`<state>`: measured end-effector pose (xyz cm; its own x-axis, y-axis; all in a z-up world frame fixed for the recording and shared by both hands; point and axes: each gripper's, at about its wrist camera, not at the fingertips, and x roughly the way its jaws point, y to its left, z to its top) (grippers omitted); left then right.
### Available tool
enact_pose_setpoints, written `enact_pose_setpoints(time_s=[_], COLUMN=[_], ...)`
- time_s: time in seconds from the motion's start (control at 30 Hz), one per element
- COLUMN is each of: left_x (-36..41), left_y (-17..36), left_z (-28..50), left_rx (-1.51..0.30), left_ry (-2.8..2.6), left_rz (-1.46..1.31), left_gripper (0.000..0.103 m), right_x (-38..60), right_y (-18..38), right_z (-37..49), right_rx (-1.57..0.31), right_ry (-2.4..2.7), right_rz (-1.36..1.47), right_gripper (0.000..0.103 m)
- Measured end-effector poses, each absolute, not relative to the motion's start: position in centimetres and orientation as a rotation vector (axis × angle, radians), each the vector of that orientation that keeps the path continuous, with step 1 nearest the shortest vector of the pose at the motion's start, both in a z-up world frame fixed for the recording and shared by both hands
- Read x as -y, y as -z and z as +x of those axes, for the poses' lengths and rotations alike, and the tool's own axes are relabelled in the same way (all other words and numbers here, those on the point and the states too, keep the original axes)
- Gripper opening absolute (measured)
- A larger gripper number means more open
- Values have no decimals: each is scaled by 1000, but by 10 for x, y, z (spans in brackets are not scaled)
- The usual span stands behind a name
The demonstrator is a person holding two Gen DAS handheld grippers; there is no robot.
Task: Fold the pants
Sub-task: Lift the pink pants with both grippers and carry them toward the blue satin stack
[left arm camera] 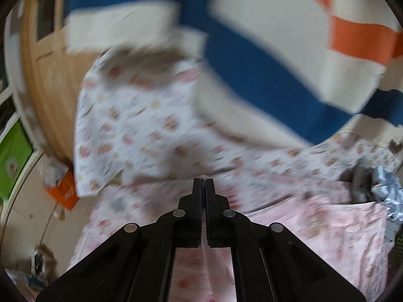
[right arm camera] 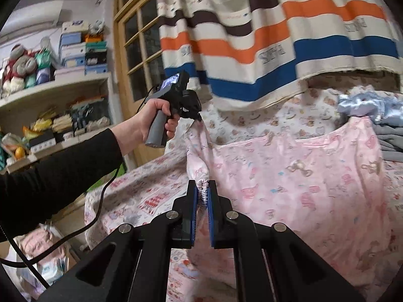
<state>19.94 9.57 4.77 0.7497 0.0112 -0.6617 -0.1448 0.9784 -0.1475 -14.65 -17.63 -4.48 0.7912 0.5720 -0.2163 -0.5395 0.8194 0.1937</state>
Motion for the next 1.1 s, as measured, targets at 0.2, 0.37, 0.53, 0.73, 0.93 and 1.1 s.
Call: enact_pose_setpoints(time_s=[0.2,0.37,0.53,0.73,0.93,1.1], left_x=[-6,77,153,225,267,278], left_y=[-80,-82,-72,-57,-40,-33], left_z=[211,217,223,225,230,235], left_rx=[-658,-656,-698,-733,-773,-784], left_ry=[68,198,305,364,382,380], left_rz=[-149,-110,-89,-20,15,-13], left_gripper=[1,1,1,1,1,1], right_x=[210,239,259,283,296,304], right_y=[36,40,51,64,80,86], right_z=[-162,-175,-181,-187,-186,-182], right_rx=[-216,-205,-221,-251,-276,-297], right_ry=[-497,-375,-311,-286,-236,-216], right_rz=[143,151,146,202,246,264], right_gripper=[7,7,7,7,7,7])
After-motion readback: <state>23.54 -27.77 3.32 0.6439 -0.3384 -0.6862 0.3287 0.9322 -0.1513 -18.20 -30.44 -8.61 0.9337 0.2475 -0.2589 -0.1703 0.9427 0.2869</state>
